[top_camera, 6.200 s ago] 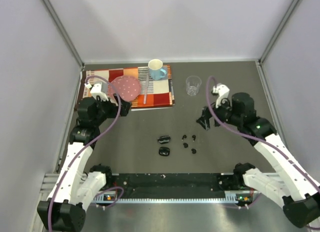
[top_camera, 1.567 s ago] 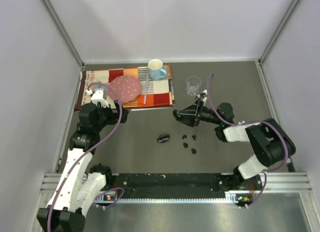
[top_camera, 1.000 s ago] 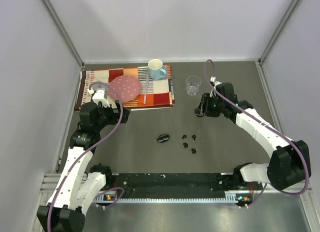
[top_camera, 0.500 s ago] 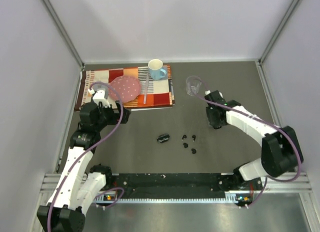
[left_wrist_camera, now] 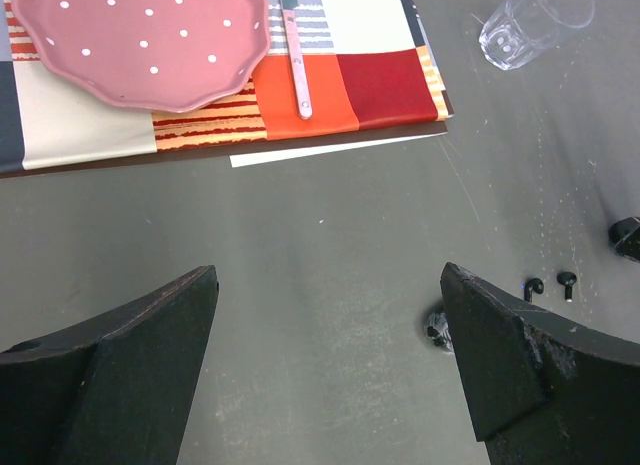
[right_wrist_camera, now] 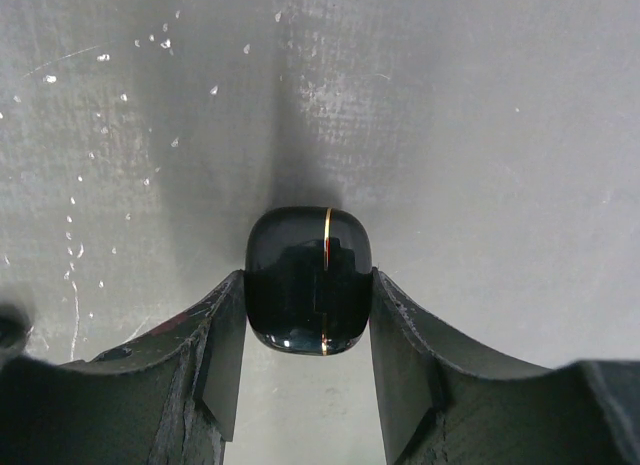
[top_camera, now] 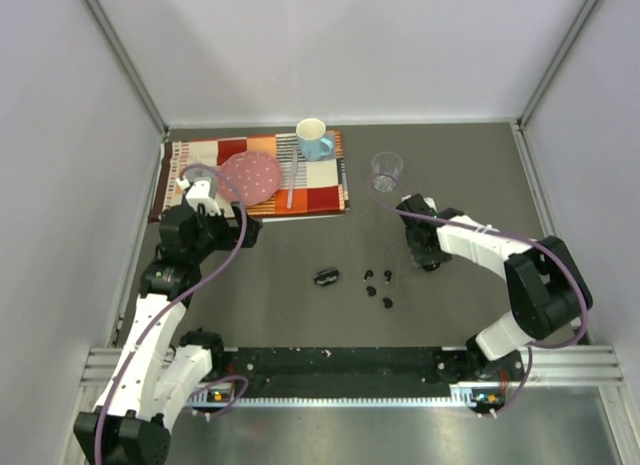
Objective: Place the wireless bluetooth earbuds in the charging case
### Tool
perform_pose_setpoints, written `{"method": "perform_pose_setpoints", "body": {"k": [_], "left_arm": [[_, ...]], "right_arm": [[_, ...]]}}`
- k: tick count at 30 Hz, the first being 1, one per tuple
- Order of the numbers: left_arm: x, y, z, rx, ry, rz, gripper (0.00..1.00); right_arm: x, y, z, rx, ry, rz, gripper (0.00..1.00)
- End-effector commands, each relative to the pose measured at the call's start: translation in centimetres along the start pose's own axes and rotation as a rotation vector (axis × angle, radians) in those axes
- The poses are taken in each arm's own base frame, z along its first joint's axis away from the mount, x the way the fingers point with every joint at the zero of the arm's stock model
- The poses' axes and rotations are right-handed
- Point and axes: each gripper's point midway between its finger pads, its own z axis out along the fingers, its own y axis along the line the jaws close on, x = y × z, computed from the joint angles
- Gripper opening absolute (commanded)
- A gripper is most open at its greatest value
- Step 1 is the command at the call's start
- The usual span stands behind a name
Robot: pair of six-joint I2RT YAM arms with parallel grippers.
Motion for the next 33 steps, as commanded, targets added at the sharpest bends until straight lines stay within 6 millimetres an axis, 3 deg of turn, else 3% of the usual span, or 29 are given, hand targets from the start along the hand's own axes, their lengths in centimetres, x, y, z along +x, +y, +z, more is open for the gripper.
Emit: {"method": "perform_pose_setpoints", "body": {"k": [1,8,10,12,15,16,18,19,23,27,28,33], "left_arm": [[-1.6,-0.8,0.1,0.029,-0.051,0.007,0.99],[-1.6,-1.0,0.2,0.047,-0.046,0.006,0.99],[-1.6,-1.8,0.2,0.087,-0.044,0.009,0.99],[-1.7,-2.8,0.3,0.147,-0.048,0.018,0.99],[-1.8,-6.1,-0.1,0.349,-0.042,0.033,0.99],[-1.5,-7.8,-0.7,0.458,-0.016,0.02,0.99],[-1.9,-9.6,-1.0,0.572,-0.001,0.008,0.99],[-1.8,-11.0,-1.8,0.66,0.035,-0.023,0.99],[-2.5,-14.0,-2.5,0.795,0.067,-0.033,0.96],[-2.7,-17.8,-2.5,0.852,0.104,0.011,0.94],[-1.4,-19.0,-2.7,0.867,0.159,0.016,0.94],[-1.2,-21.3,-1.7,0.901,0.193,-0.032,0.9]], "right_arm": [[-0.4,1.2,-0.4,-0.069,-0.056,0.059,0.39],[0.7,1.1,-0.4,-0.118,-0.05,0.117,0.42],[0.6,1.0,-0.3,-0.128,-0.051,0.118,0.31],[0.3,0.7,-0.6,-0.123,-0.068,0.123,0.0],[-1.8,1.3,-3.5,-0.233,-0.21,0.118,0.01],[-3.6,1.7,-5.8,-0.301,-0.327,0.105,0.01],[-5.0,3.9,-9.3,-0.429,-0.445,0.037,0.01],[-6.4,4.2,-12.1,-0.476,-0.57,-0.016,0.01],[-6.6,8.0,-19.1,-0.704,-0.794,-0.257,0.02],[-6.3,8.9,-22.0,-0.766,-0.891,-0.374,0.0],[-5.9,9.6,-22.9,-0.793,-0.911,-0.409,0.0],[-5.2,10.8,-25.7,-0.816,-1.019,-0.538,0.0]]}}
